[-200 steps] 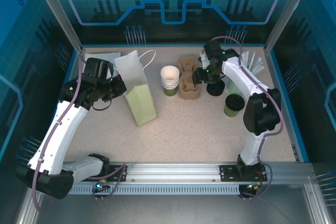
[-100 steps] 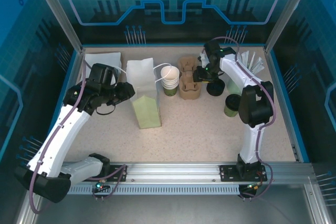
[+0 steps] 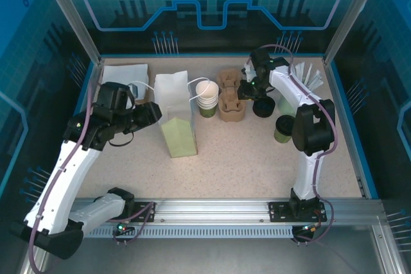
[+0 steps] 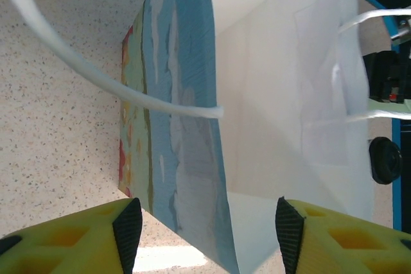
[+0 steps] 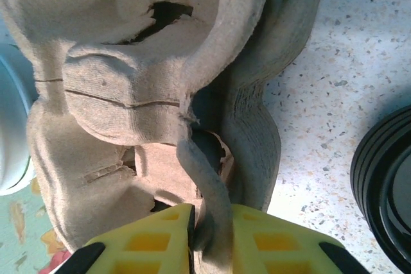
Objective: Pack the takeout coffee
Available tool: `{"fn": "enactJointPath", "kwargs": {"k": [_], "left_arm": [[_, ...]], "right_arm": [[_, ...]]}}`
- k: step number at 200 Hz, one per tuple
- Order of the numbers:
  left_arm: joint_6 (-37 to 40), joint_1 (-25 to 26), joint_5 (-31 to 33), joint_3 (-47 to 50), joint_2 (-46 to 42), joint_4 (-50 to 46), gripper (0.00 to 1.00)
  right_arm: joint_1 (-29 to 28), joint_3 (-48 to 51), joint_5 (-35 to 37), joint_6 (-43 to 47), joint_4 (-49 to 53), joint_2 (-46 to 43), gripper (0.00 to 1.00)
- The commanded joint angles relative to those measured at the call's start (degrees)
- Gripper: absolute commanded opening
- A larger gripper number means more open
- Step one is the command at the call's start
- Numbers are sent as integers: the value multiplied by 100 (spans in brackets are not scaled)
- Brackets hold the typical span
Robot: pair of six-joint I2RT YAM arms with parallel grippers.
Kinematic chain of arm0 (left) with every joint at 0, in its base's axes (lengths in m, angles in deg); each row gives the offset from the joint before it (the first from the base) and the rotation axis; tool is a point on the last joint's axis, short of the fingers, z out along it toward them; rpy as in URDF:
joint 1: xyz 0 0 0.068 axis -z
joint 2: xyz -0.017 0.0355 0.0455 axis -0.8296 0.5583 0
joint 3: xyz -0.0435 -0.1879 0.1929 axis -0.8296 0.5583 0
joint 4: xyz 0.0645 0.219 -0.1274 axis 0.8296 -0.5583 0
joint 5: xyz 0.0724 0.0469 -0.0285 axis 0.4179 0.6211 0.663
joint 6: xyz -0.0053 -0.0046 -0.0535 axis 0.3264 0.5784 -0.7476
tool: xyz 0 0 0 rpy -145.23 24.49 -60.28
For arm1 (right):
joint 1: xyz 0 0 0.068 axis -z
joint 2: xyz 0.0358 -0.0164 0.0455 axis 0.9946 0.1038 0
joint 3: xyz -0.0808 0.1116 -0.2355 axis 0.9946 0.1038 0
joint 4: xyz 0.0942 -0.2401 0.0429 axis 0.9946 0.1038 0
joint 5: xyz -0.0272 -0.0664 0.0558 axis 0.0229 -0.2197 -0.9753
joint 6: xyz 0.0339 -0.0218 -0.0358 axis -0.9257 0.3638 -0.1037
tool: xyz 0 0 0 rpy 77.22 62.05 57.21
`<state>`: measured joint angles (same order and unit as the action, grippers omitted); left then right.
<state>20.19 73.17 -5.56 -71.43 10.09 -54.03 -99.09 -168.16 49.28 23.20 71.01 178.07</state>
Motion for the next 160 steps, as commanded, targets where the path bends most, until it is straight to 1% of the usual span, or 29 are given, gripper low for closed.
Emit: {"fn": "enactJointPath", "kwargs": {"k": [1,34,81,114,135,160], "left_arm": [[266,35,64,-295,-109,-239,61],[345,37,-19,-379,-181,-200,64],[404,31,-228,-433,-272,-71,65],[357,35,-631,-443,-383,332,66],[282,30,-964,-430,-495,805,66],[240,37,-1511,-441,-582,1446,66]], "right_arm": [[89,144,-389,-26,-74,-380,19],[133,241,-463,13,-74,-559,15],[264,314,-872,61,-95,-816,10],[344,261,-1279,87,-107,-1109,7],[416,186,-1640,71,-161,-1409,6],[553,111,-2109,-53,-275,-1837,5]]}}
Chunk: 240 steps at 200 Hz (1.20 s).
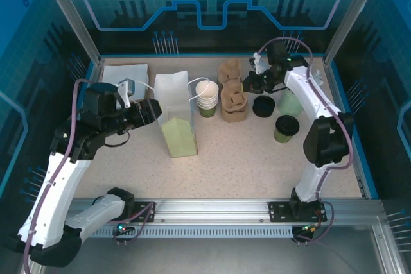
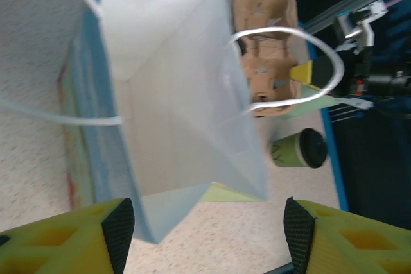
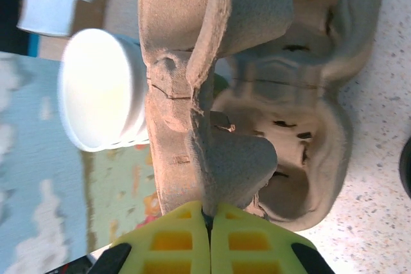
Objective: Pack the takeout coffee
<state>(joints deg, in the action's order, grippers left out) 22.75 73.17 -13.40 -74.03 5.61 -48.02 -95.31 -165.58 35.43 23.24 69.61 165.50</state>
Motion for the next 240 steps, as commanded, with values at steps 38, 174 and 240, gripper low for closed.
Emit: {"fn": "enactJointPath", "kwargs": {"k": [38,174,240], "left_arm": [[-173,39,-1615,-59,-61,2031,66],[-194,1158,-2703,-831,1832,3999,61],[-126,1356,-2491,-1048,2118,3781,45]], "right_arm": [[459,-100,-1135,-402,-500,-1438,5],[-49,259,-2808,-1595,-1563,-2698,4],[-68,410,-3034,-1736,-1747,-2768,4]]}}
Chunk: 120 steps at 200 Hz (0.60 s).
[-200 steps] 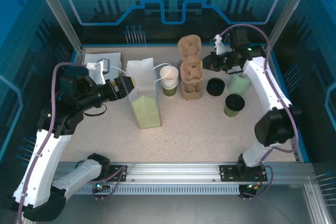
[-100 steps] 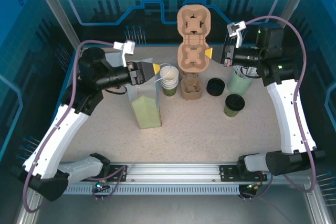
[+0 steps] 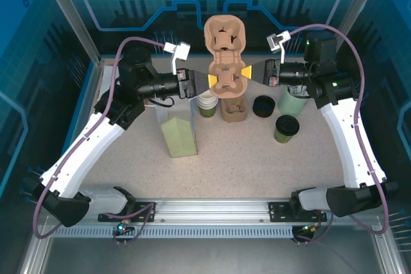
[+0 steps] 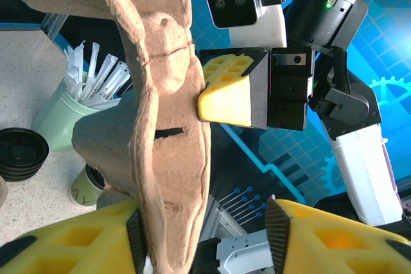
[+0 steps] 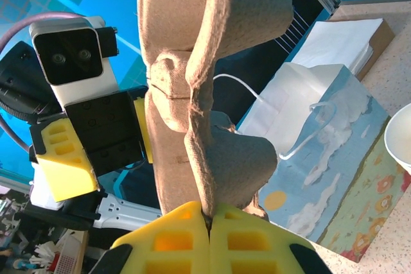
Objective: Pack the takeout coffee
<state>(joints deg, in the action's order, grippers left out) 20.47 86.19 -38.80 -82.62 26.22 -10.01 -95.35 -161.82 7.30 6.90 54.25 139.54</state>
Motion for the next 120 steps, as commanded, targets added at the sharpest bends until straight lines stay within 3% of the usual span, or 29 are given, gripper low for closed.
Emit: {"fn": "enactJointPath", "kwargs": {"k": [1,36,69,93,120], "left_arm": [[103,54,48,-189,57,-20,44],[221,80,199,-207,15,-179,22],[530,103,440,-216,-99,-653,0],[965,249,851,-296,-183,-1258,0],[1428,576,1437,-417,-213,-1872,0]], "right_arm": [[-64,34,-219,-101,-210,-171,4],[-56,73,-148,62,-120,-176,8],[-44,-15,628,1031,651,-322,31],[-46,-110,1829,2028,1316,-555,44],[-218,-96,2809,3023,1277,-952,55]]}}
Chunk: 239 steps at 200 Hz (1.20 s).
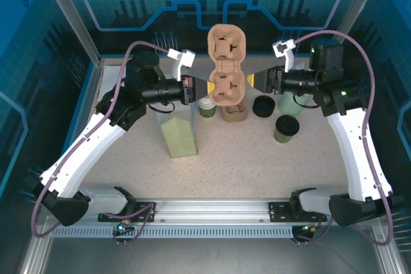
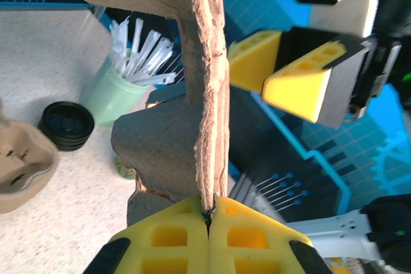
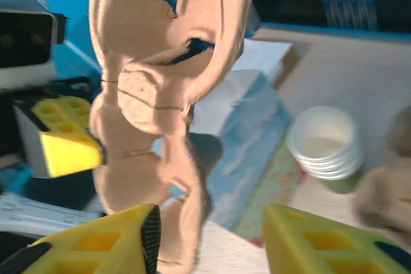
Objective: Pack the takeout coffee
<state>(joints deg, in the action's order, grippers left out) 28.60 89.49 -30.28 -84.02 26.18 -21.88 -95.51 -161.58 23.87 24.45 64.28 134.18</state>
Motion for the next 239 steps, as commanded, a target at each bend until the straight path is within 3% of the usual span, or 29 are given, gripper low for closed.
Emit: {"fn": "enactJointPath", "kwargs": {"k": [1,27,44,89,115,138,239], "left_arm": [[627,258,606,-278,-205,-695,0],[756,519,971,-256,-202,-858,0],[772,658,1105,-221,-197,-861,0],[821,833,1164,-225,-158,-879,0],[840,874,1142,-243,-151,-892,0],[873,879,1147,-247,-149,-928,0],[982,893,1256,-222,-237,-968,0]], "right_arm": [[-218,-116,1173,1323,264,-431,56],[-1115,-28,2065,3039,70,-779,76],[-1733,-57,2874,3959,44,-816,83],[-2875,-307,4537,5592,243,-382,90],[-3185,-586,5148,5921,381,64,90],[-3254,-894,5363,5922,496,415,86],[-3256,-1414,5044,5748,1047,972,45]]}}
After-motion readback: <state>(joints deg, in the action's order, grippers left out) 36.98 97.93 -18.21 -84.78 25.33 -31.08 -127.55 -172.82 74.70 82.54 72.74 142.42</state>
